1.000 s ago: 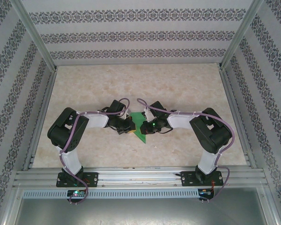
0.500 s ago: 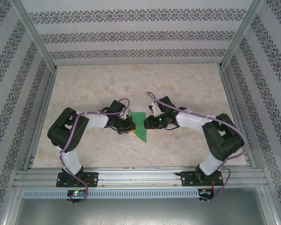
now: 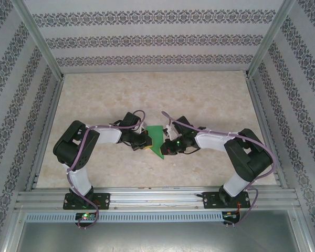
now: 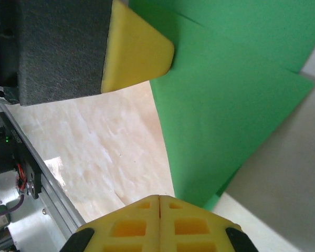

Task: Fold a paper plane with a square sheet of paper (fold left side to right side)
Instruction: Third fold the triangle at the center of the table.

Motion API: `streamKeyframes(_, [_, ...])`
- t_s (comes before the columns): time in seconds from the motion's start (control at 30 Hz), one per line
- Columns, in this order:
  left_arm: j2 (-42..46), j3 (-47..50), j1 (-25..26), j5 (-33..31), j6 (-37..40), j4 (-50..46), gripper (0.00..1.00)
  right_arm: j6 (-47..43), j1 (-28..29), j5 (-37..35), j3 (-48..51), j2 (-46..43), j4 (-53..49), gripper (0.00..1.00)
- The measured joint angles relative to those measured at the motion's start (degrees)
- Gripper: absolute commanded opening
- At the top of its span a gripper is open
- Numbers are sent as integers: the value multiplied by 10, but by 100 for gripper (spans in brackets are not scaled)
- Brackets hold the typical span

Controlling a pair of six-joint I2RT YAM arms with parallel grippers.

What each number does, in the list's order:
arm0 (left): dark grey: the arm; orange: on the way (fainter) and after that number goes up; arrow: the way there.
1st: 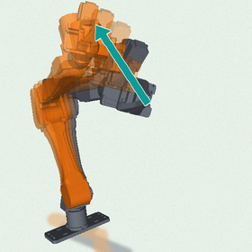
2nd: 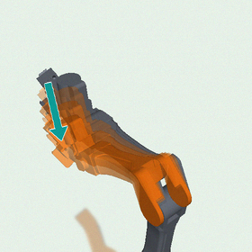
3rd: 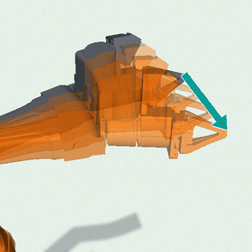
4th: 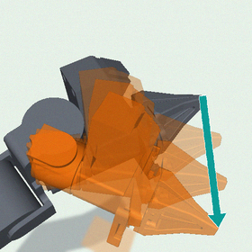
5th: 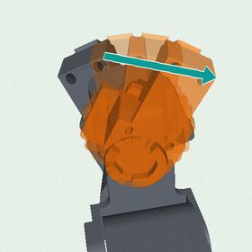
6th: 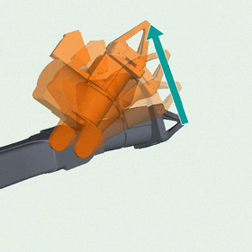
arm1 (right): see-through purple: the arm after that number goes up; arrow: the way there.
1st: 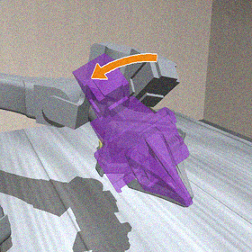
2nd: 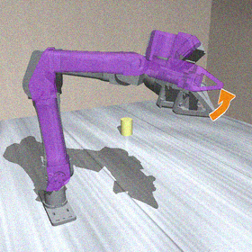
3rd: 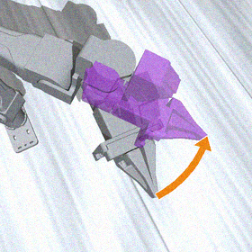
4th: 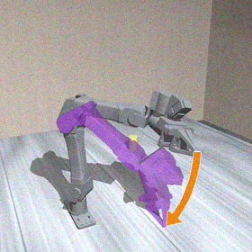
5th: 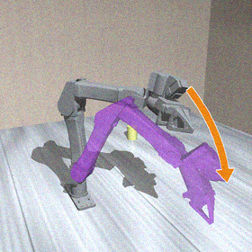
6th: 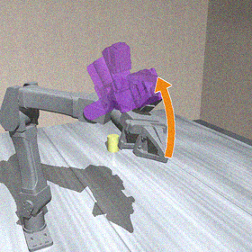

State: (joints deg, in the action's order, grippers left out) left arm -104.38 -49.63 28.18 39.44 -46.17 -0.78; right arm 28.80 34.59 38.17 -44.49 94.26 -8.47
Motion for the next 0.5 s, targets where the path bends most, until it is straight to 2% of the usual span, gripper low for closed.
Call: streamKeyframes(0.5, [1, 0, 0, 0, 0, 0, 3, 0, 1, -2, 0, 30, 13, 3])
